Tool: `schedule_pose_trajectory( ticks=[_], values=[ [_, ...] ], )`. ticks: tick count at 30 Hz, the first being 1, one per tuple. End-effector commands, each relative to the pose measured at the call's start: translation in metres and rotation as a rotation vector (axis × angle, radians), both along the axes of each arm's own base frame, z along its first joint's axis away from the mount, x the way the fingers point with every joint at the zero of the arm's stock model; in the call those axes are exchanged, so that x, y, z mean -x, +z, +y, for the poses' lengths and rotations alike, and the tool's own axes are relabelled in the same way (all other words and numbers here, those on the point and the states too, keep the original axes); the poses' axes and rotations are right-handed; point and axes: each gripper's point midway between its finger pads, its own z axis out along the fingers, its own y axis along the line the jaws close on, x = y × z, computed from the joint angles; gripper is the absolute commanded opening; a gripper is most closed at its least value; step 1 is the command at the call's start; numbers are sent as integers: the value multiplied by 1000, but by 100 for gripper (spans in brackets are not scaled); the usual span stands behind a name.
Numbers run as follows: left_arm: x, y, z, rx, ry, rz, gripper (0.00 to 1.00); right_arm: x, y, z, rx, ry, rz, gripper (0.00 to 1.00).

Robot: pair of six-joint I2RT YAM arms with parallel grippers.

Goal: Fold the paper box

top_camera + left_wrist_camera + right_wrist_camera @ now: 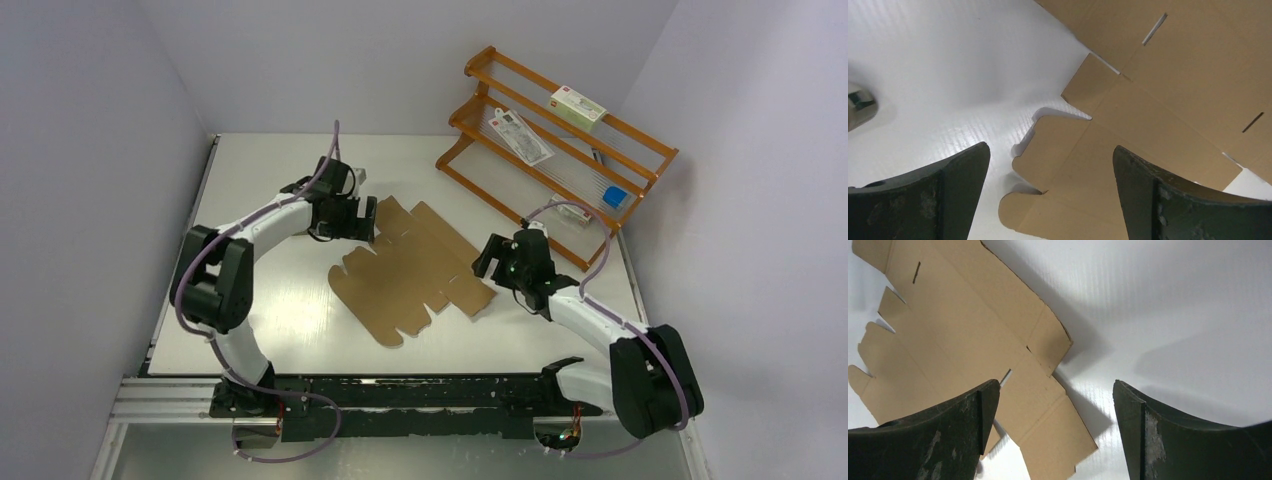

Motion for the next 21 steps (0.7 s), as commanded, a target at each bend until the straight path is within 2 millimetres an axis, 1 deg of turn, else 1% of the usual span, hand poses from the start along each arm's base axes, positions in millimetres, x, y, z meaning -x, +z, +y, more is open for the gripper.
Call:
schedule_pose_trajectory(
  ticks=[1,5,9,11,15,21],
  values=[
    [1,-12,-11,34,-70,46,98,-12,1,16,-83,-2,-16,88],
    [13,-31,-11,37,-77,105,98,-18,-5,24,-100,18,1,87],
    [26,-40,-12,60,-75,140,98,-29,-6,35,-109,49,1,87],
    [35,-44,-11,69,-75,160,96,-34,-7,40,-104,66,10,87],
    [53,-44,-15,129,-77,187,94,-48,-7,50,-101,90,11,86],
    [78,-36,-16,191,-68,198,92,-70,-8,63,-86,120,11,86]
  ],
)
